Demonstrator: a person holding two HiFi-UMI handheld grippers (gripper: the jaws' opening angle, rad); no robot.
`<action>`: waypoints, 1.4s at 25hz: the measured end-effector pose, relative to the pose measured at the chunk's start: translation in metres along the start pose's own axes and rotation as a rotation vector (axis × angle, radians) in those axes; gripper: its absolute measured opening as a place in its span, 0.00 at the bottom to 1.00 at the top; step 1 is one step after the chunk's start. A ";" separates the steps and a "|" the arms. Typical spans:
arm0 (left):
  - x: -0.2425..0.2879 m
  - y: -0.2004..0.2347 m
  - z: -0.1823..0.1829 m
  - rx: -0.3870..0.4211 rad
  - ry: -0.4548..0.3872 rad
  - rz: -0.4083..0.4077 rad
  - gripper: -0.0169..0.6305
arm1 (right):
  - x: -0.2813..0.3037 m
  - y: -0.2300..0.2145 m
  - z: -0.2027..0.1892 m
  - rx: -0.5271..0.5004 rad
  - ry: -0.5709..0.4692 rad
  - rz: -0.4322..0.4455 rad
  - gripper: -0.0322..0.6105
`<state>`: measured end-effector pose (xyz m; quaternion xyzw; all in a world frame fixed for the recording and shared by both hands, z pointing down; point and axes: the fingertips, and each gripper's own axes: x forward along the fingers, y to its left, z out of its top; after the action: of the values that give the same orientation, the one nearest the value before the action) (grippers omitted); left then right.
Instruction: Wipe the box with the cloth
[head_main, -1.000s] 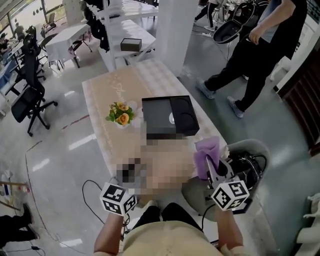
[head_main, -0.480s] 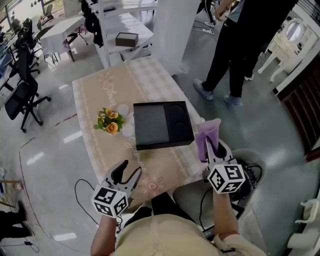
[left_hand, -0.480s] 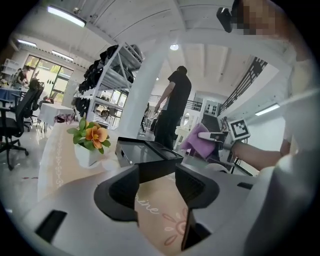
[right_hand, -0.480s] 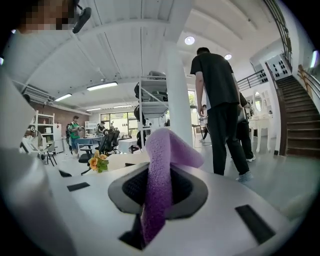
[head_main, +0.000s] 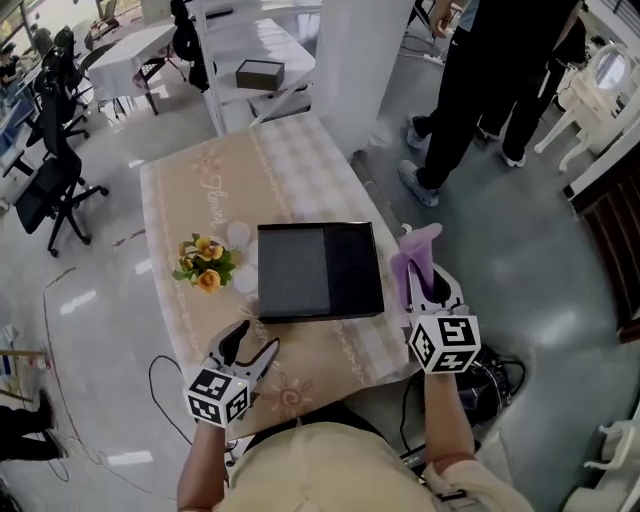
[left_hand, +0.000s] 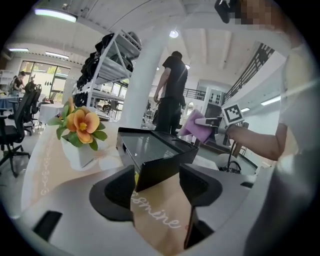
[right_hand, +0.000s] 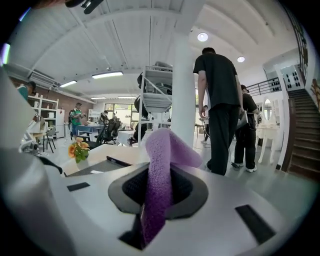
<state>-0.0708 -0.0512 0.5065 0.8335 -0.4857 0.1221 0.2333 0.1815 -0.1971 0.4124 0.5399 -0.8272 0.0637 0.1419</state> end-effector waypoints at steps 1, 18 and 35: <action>0.004 0.001 -0.001 0.006 0.010 -0.002 0.47 | 0.006 -0.002 -0.001 -0.016 0.006 0.000 0.17; 0.037 0.010 -0.013 -0.016 0.056 0.021 0.49 | 0.110 0.054 -0.041 -0.419 0.194 0.176 0.17; 0.032 0.008 -0.013 -0.011 0.066 -0.073 0.48 | 0.098 0.114 -0.052 -0.526 0.318 0.350 0.17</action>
<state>-0.0616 -0.0728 0.5335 0.8448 -0.4479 0.1383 0.2580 0.0498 -0.2229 0.4966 0.3182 -0.8631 -0.0448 0.3897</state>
